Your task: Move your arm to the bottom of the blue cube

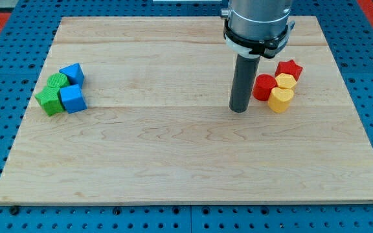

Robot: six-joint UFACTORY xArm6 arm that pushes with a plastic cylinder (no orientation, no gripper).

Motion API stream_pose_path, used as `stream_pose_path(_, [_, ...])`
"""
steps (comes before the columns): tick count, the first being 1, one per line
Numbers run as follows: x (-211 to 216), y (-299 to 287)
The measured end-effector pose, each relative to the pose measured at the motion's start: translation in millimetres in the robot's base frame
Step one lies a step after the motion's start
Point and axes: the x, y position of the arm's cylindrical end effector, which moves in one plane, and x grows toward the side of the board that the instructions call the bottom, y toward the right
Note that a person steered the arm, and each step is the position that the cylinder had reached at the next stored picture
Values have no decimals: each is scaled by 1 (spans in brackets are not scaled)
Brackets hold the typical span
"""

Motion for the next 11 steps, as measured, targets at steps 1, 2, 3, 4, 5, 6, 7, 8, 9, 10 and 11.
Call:
stream_pose_path(1, [0, 0])
stream_pose_path(2, [0, 0])
stream_pose_path(3, [-8, -2])
stream_pose_path(4, [5, -41])
stream_pose_path(5, [12, -79])
stream_pose_path(6, [9, -83])
stream_pose_path(7, [11, -83])
stream_pose_path(8, [11, -83])
stream_pose_path(9, [6, -83])
stream_pose_path(10, [25, -86])
stream_pose_path(11, [64, -149])
